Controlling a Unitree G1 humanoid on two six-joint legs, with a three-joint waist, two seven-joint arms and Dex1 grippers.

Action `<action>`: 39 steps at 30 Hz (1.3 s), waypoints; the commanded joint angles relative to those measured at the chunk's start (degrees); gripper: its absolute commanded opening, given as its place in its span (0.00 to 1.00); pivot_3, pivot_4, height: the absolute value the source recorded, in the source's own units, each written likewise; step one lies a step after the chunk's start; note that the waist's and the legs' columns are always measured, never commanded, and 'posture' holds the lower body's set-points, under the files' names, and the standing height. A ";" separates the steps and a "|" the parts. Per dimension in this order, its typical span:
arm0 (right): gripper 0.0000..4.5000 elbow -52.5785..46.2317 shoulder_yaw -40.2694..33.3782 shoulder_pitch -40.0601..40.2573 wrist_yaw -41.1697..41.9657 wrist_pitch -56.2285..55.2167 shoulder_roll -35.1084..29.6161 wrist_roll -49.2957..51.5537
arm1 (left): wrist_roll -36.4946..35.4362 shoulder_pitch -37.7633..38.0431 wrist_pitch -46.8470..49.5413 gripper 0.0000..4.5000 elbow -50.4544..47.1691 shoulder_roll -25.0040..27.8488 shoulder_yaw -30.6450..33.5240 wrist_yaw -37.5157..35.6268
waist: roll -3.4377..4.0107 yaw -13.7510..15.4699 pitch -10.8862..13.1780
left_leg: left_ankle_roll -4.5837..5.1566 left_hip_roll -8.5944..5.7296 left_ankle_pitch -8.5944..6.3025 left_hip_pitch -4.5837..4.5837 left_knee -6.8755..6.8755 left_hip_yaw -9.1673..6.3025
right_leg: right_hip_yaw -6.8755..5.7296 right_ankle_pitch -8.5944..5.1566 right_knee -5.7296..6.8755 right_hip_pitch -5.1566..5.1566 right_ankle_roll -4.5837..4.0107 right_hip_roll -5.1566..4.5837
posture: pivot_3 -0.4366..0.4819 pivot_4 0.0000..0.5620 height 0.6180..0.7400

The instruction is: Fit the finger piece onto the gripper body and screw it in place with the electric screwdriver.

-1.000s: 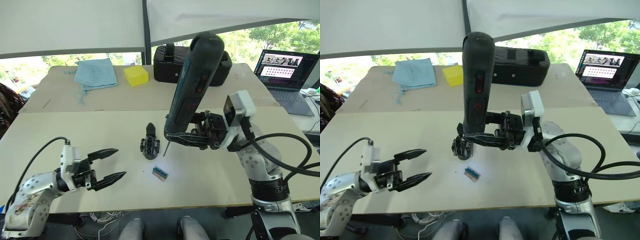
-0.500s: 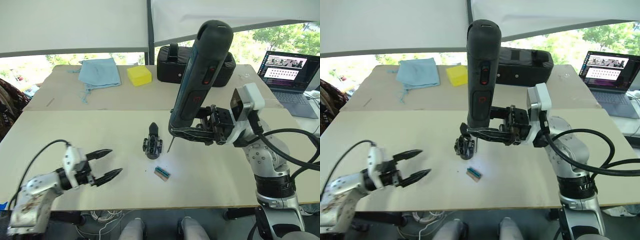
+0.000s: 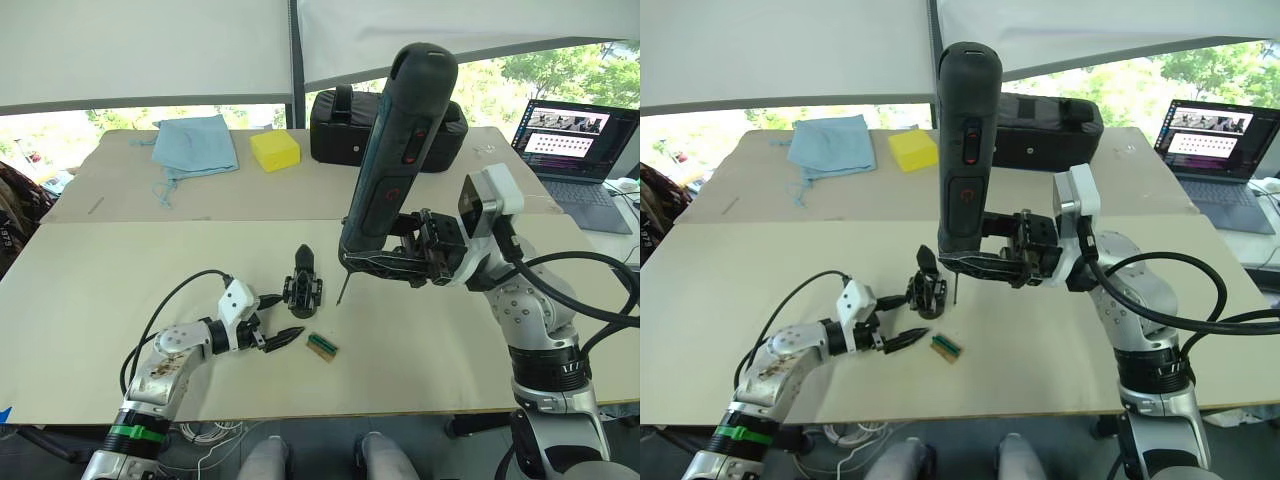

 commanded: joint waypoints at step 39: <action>0.42 -2.59 -2.47 0.24 -1.56 1.16 -3.27 1.26 | 1.77 -9.85 -8.38 0.51 11.73 -1.09 -2.18 -12.20 | 0.00 0.06 0.00 | 0.00 -0.15 0.00 -0.10 0.10 -0.02 | -0.01 0.06 -0.04 0.00 0.13 -0.12 | 0.48 0.27 1.00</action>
